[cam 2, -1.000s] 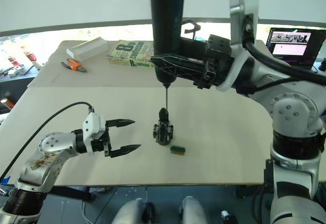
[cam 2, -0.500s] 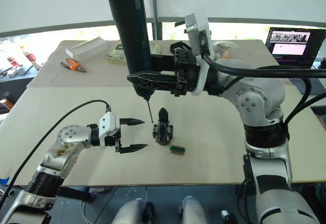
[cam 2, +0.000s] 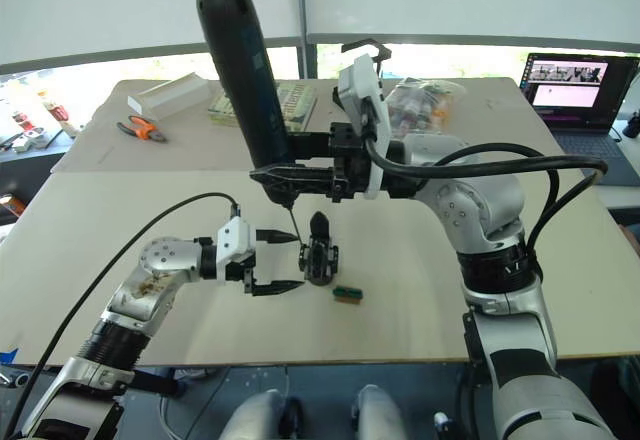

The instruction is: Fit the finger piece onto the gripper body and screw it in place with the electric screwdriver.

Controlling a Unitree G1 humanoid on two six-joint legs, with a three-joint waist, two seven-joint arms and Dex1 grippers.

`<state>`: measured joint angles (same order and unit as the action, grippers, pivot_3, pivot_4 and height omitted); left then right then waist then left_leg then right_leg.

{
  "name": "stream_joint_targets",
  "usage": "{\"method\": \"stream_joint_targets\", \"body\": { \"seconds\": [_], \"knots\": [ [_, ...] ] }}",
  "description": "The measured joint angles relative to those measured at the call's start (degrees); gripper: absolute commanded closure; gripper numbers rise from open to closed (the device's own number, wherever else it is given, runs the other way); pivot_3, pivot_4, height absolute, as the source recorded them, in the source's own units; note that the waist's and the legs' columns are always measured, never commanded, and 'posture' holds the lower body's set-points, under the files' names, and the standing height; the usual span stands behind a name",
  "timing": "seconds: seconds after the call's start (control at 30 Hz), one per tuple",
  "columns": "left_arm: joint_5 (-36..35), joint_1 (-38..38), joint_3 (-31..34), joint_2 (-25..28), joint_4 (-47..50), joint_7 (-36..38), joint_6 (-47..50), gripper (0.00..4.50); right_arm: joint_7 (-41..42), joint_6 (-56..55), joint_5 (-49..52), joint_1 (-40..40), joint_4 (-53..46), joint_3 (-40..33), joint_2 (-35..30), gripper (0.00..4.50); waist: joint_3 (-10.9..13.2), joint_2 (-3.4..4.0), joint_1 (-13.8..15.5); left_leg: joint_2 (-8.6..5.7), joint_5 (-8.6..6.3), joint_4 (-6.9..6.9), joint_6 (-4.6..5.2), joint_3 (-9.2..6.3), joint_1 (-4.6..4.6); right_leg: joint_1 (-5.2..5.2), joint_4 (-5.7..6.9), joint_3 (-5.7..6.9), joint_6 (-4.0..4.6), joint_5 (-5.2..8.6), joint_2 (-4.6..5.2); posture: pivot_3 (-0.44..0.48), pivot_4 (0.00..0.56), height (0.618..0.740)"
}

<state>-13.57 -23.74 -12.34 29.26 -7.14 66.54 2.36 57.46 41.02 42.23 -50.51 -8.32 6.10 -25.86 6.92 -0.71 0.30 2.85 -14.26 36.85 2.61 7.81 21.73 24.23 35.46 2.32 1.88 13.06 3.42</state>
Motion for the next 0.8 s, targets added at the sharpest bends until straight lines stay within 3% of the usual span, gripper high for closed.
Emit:
{"method": "stream_joint_targets", "body": {
  "seconds": [0.8],
  "knots": [
    [2.43, -1.03, -0.54, -1.91, -2.86, 1.26, -1.2, 0.0, 1.16, -0.52, -2.9, 2.58, 0.58, -0.02, 0.17, 2.58, 0.0, 0.0, -0.19, -0.04, 0.0, 0.01, 0.0, 0.0, -0.08, 0.01, 0.2, 0.0, 0.0, 0.01, 0.0, 0.0, 0.15, 0.74]
  ]
}}
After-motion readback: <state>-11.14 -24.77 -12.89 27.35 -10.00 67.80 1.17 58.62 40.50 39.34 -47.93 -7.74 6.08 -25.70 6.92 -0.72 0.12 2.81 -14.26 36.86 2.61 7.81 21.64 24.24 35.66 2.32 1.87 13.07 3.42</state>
